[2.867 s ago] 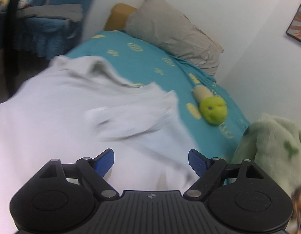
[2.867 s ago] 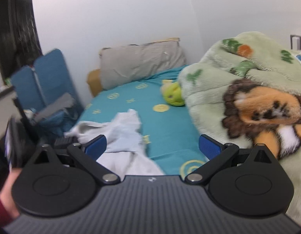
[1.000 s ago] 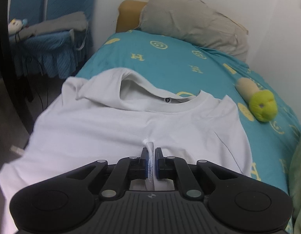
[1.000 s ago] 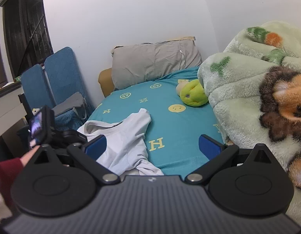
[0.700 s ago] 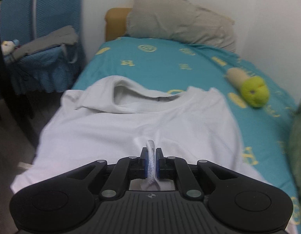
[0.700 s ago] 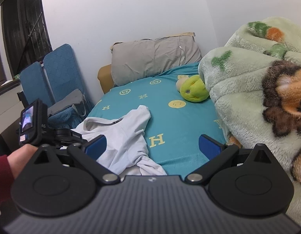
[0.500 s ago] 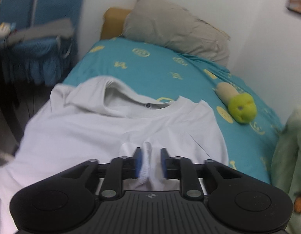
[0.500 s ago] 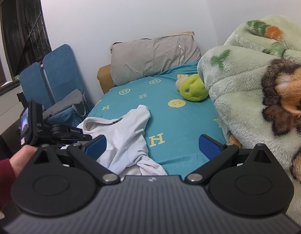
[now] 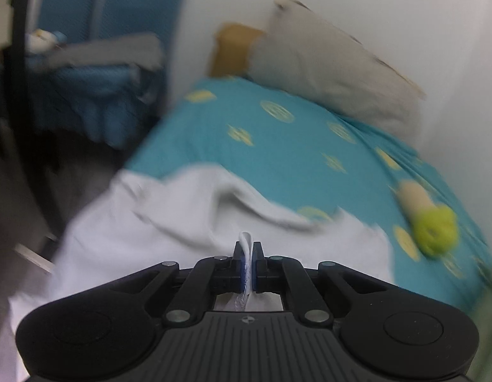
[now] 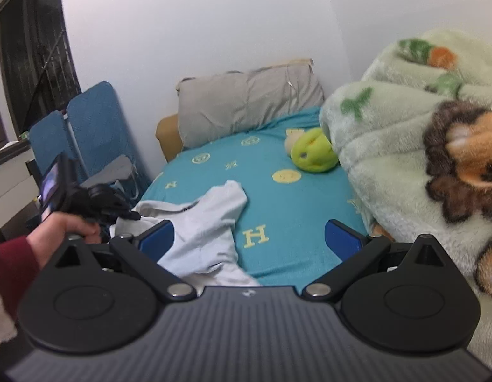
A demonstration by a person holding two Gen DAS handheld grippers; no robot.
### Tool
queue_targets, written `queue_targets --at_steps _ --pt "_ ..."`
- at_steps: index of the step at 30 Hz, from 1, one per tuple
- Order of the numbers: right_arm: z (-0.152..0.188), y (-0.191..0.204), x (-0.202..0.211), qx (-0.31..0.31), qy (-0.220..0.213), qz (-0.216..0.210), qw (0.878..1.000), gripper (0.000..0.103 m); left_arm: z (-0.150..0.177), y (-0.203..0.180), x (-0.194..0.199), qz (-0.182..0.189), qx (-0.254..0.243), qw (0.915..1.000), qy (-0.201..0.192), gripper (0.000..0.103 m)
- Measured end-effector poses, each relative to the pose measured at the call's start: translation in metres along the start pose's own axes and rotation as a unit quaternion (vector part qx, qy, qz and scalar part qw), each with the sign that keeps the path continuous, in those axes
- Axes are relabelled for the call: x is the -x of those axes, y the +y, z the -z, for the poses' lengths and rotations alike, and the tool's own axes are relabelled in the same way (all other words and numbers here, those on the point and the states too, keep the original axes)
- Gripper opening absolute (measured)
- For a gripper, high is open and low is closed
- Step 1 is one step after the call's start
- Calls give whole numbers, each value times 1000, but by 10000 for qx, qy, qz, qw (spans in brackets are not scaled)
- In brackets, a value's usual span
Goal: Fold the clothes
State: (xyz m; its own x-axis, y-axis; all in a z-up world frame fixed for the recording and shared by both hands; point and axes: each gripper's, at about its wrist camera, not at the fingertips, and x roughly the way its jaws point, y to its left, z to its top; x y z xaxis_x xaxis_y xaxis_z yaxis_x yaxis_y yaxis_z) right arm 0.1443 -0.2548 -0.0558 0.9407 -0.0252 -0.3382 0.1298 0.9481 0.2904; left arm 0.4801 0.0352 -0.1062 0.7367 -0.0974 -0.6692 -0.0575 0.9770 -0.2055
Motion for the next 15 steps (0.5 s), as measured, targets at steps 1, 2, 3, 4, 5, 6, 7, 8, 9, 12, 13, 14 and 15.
queue_targets --at_steps 1,2,3,4,5,6,7,8,9,12,13,14,15 --pt "0 1 0 51 -11 -12 10000 103 -4 -3 -3 -210 -52 9997 -84 4" --pt "1 2 -1 81 5 -9 10000 103 -6 -5 -9 -237 -101 9997 -40 4" --pt "2 3 -2 112 21 -6 9999 103 -6 -6 -13 -265 -101 9996 16 4" --pt "2 3 -3 118 39 -7 9999 103 -6 -6 -14 -222 -87 9997 -66 4" --pt "2 2 -4 84 60 -17 9999 103 -6 -7 -15 -178 -74 9997 -148 4" --pt "1 0 -4 53 67 -24 10000 103 -6 -11 -14 -136 -213 9992 -294 4" --pt "1 -1 -4 25 49 -28 10000 103 -5 -17 -18 -405 -471 9972 -426 4" --pt "0 -2 -3 -3 32 -31 10000 103 -5 -23 -22 -673 -727 9935 -554 4" --pt "-1 -3 -3 -21 21 -39 10000 103 -3 -24 -29 -890 -812 9921 -343 6" --pt "-1 -5 -5 -13 -7 -66 10000 103 4 -23 -35 -1197 -768 9898 110 24" --pt "-2 -6 -5 -21 -18 -69 10000 103 9 -20 -23 -975 -584 9935 87 41" --pt "-3 -8 -5 -49 -36 -89 9999 103 14 -17 -9 -793 -496 9956 97 48" --pt "-5 -10 -5 -78 -54 -108 9999 103 20 -16 6 -694 -492 9963 125 51"
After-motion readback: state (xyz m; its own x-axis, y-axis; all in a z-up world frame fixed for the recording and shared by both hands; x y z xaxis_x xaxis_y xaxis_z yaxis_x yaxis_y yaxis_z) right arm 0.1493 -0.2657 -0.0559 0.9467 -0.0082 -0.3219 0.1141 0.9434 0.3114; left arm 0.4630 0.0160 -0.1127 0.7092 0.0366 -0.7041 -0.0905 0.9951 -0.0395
